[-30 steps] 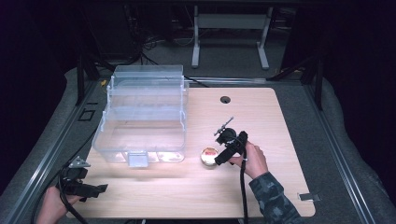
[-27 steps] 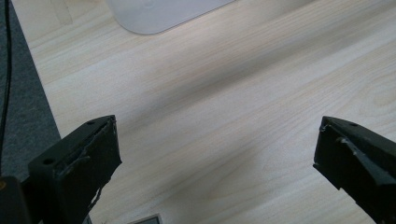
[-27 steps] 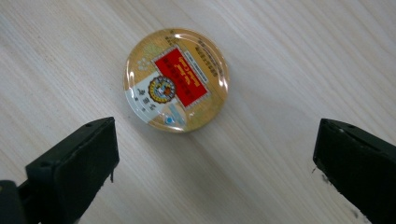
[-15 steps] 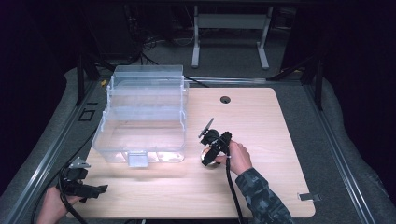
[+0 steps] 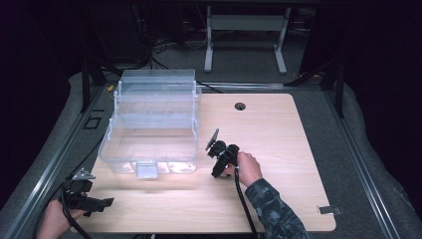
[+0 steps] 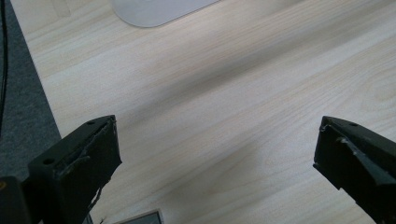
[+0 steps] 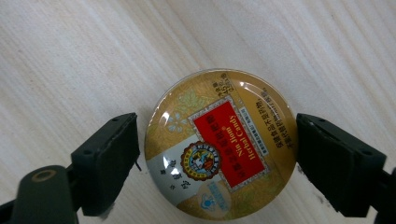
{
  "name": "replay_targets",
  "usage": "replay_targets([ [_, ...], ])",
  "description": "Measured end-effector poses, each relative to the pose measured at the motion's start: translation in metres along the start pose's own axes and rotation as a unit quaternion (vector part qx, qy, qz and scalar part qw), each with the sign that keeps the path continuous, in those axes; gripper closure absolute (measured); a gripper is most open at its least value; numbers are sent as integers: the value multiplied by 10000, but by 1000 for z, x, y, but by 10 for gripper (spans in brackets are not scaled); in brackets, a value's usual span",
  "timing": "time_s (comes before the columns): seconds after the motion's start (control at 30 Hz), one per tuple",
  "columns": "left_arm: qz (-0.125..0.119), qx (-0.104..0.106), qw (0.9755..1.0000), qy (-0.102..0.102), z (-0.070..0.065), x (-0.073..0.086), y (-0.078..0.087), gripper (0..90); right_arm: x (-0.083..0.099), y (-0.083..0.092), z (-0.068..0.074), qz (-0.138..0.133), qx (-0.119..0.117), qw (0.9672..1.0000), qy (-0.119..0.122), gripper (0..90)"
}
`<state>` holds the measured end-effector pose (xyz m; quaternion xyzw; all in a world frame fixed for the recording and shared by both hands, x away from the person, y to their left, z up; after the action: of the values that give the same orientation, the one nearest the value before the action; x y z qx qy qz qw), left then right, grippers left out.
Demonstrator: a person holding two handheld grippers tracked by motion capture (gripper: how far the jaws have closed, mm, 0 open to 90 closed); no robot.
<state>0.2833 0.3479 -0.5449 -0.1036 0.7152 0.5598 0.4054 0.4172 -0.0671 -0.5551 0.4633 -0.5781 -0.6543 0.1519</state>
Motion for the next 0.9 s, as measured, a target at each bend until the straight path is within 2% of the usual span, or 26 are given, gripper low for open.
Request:
replay_targets([
  [0.33,9,31,10000,-7,-2,-1,-3,7,2,-3,-2,14,-89,10000,-34,199],
  [0.5,5,47,10000,-7,-2,-3,-3,7,3,1,-1,-59,-233,9997,-107,201],
  [0.9,-29,18,10000,-32,-3,-6,-1,7,10,23,-7,-83,-13,9998,-152,201],
])
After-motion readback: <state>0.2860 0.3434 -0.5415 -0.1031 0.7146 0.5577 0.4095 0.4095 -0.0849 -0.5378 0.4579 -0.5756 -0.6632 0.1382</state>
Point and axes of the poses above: each handheld gripper's, and its own axes: y roughly backward along the jaws, x roughly out of its underside, z roughly to its left, the point moved 3 cm from there along -y, roughly forward along the jaws, and after that the axes turned 14 degrees about -z, right-handed, at the moved point
